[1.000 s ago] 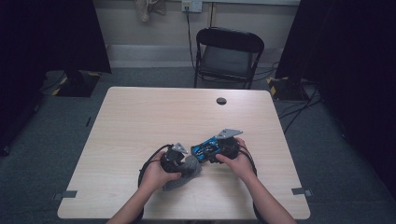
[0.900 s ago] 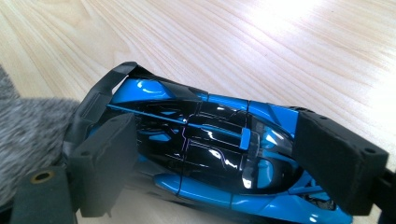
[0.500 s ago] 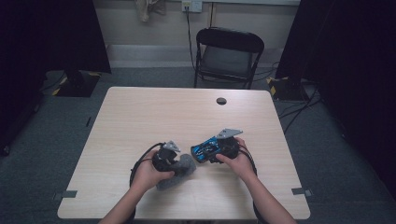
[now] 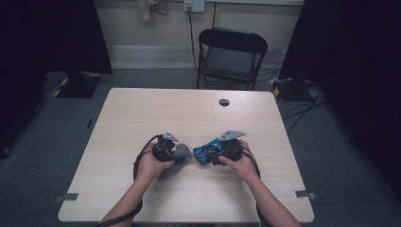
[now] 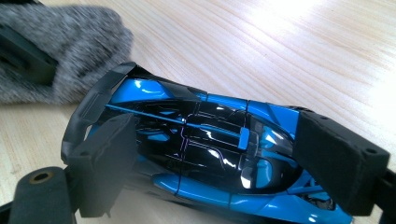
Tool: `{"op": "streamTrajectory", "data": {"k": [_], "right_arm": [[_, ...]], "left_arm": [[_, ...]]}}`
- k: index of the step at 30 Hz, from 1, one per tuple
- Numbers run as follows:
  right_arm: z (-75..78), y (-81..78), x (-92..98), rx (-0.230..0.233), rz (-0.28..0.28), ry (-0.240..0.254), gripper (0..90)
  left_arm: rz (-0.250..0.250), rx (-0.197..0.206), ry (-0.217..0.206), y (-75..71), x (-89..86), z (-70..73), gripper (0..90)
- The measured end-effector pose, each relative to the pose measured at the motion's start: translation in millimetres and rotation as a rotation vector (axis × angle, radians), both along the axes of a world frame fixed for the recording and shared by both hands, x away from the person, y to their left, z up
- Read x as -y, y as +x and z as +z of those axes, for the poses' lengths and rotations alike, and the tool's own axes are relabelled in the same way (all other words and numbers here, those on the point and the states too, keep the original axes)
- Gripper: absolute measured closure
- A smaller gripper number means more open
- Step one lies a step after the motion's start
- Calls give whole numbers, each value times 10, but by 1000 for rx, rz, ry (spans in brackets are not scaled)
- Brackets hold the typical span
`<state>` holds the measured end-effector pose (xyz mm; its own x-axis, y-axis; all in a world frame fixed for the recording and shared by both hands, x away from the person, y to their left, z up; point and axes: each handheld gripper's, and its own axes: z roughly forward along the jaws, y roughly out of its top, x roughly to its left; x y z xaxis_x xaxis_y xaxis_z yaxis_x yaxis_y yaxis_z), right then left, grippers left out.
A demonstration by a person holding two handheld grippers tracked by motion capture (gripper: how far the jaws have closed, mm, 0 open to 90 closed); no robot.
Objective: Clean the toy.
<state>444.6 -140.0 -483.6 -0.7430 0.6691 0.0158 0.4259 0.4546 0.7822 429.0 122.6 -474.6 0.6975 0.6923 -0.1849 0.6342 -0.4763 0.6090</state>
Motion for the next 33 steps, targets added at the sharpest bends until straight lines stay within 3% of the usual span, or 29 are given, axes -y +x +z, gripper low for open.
{"op": "streamTrajectory", "data": {"k": [5,17,22,29,33], "right_arm": [[-6,-3,12,1,-8,6,137],[-4,0,12,-1,-7,4,135],[-2,6,9,-4,-4,2,132],[-14,-1,21,4,-4,12,133],[-23,-9,26,11,-7,20,133]], "left_arm": [[-35,0,13,-26,108,-19,640],[-85,-12,9,-147,170,-13,642],[-107,0,19,-212,211,-17,643],[-137,-20,3,-285,289,-14,644],[-168,-7,16,-329,314,-1,644]]}}
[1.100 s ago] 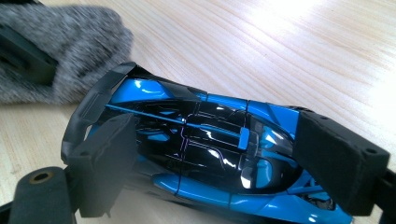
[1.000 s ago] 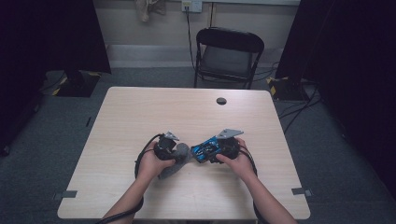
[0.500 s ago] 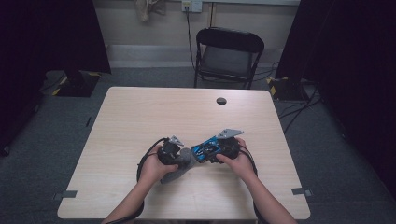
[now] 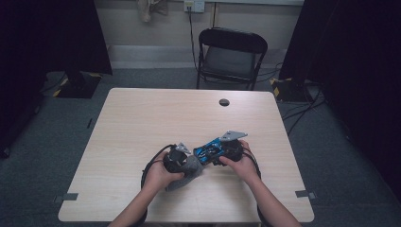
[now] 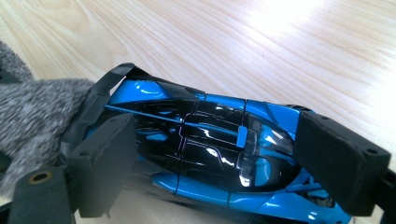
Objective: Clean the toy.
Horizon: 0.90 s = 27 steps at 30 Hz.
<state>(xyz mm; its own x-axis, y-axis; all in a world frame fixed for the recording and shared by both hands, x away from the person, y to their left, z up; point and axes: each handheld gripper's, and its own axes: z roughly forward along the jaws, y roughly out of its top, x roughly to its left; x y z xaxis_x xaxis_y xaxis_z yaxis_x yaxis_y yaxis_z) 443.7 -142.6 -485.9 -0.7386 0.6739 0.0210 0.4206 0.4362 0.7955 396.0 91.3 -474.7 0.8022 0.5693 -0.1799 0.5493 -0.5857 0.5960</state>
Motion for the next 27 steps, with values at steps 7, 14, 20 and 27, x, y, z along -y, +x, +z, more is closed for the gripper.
{"op": "streamTrajectory", "data": {"k": [7,14,20,27], "right_arm": [[2,0,-2,-2,-2,-2,133],[7,-4,-9,-5,-8,-5,133],[3,-6,-6,-3,-8,-1,133],[9,-4,-10,-6,-9,-8,133]], "left_arm": [[2,5,-4,-19,-93,19,643],[137,50,4,286,-370,143,642],[138,45,-3,391,-283,89,638],[139,31,3,409,-210,13,638]]}}
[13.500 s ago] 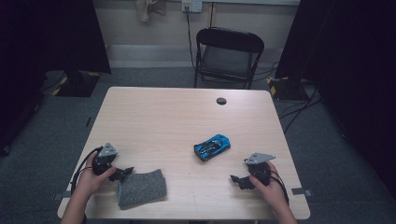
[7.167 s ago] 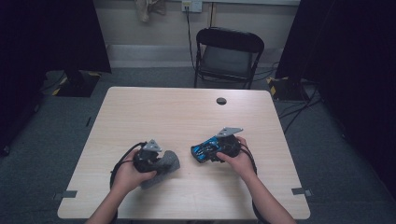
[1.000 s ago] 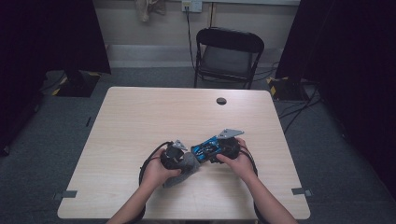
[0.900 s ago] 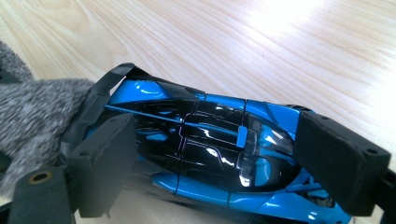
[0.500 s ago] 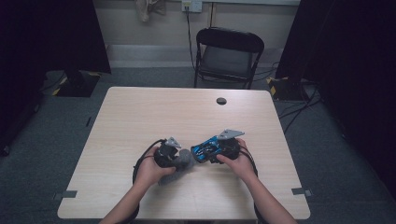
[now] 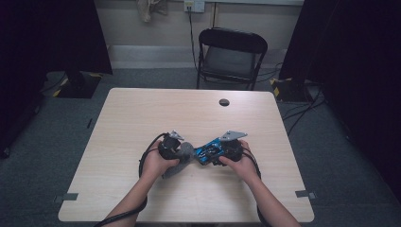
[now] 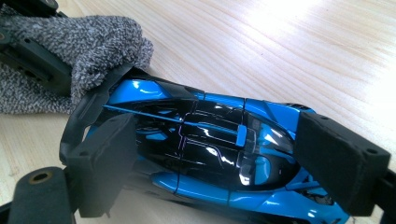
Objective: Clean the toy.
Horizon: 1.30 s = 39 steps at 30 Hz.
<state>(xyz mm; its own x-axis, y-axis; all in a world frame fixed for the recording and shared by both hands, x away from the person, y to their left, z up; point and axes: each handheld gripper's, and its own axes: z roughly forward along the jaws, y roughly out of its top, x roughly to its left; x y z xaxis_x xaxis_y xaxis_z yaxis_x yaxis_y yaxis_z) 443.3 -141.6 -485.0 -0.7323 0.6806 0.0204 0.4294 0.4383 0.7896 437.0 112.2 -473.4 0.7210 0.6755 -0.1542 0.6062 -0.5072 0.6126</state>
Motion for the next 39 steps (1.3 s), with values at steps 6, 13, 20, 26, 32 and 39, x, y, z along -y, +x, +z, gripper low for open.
{"op": "streamTrajectory", "data": {"k": [6,13,20,26,32,39], "right_arm": [[1,1,-1,-1,0,-1,133],[-3,-7,-1,3,-3,3,133],[0,-2,-2,1,-1,0,133],[-1,-3,-2,1,-1,0,133],[-3,-5,-2,2,-2,2,133],[-2,-7,-5,3,-4,1,133]], "left_arm": [[-23,-11,10,-39,15,11,639],[-35,-22,4,-84,20,5,639],[-50,-35,-17,-174,36,-8,639],[-63,-45,-29,-236,65,-22,639],[-90,-50,-22,-283,116,-22,640],[-117,-66,-29,-330,177,-28,641]]}}
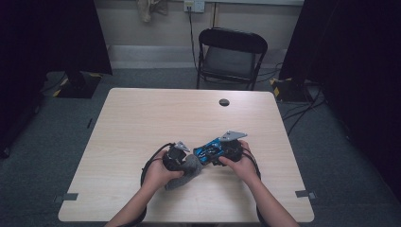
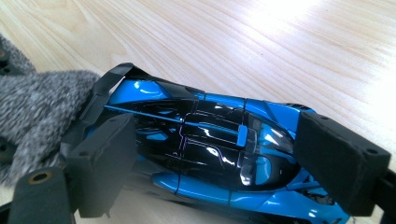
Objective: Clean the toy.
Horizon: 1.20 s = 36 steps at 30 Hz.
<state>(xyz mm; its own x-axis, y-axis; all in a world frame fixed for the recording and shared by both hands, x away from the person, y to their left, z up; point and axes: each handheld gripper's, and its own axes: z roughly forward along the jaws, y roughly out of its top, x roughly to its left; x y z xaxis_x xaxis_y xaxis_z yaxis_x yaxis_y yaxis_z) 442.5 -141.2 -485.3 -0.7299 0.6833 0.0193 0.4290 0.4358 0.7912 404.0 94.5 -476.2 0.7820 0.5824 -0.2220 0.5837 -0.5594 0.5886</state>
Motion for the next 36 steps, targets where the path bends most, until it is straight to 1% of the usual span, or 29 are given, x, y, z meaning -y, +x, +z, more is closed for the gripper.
{"op": "streamTrajectory", "data": {"k": [1,6,7,13,15,17,19,21,23,25,26,27,28,31,32,36], "right_arm": [[0,0,0,0,0,0,133],[0,-2,-2,0,-1,0,133],[0,-4,-3,1,-1,-1,133],[0,-8,-8,4,-1,-3,133],[-1,-9,-9,5,-1,-2,133],[-2,-11,-11,6,-2,-1,133],[-5,-12,-8,7,-2,1,133],[-5,-12,-8,8,-2,1,133],[-4,-12,-9,7,-2,1,133],[-7,-13,-7,10,-1,3,133],[-9,-13,-5,11,-1,4,133],[-9,-13,-5,11,-1,4,133],[-10,-15,-6,12,-2,4,133],[-7,-14,-8,9,-2,3,133],[-7,-14,-8,9,-2,3,133],[-9,-15,-7,11,-2,4,133]], "left_arm": [[-12,2,5,-6,9,1,641],[-27,-2,-2,-39,65,-9,641],[-24,-6,-10,-51,78,-12,641],[-56,-16,-26,-101,132,-17,641],[-66,-15,-30,-106,122,-16,641],[-59,-20,-38,-107,100,-14,641],[-54,-21,-31,-93,49,1,640],[-32,-18,-34,-77,0,16,640],[-11,-6,-24,-36,-85,37,638],[36,8,-32,24,-182,55,636],[72,26,-26,80,-247,77,632],[72,26,-26,80,-247,77,629],[99,39,-31,111,-272,82,627],[145,57,-23,221,-298,93,627],[140,63,-6,246,-284,95,628],[132,60,14,294,-195,65,628]]}}
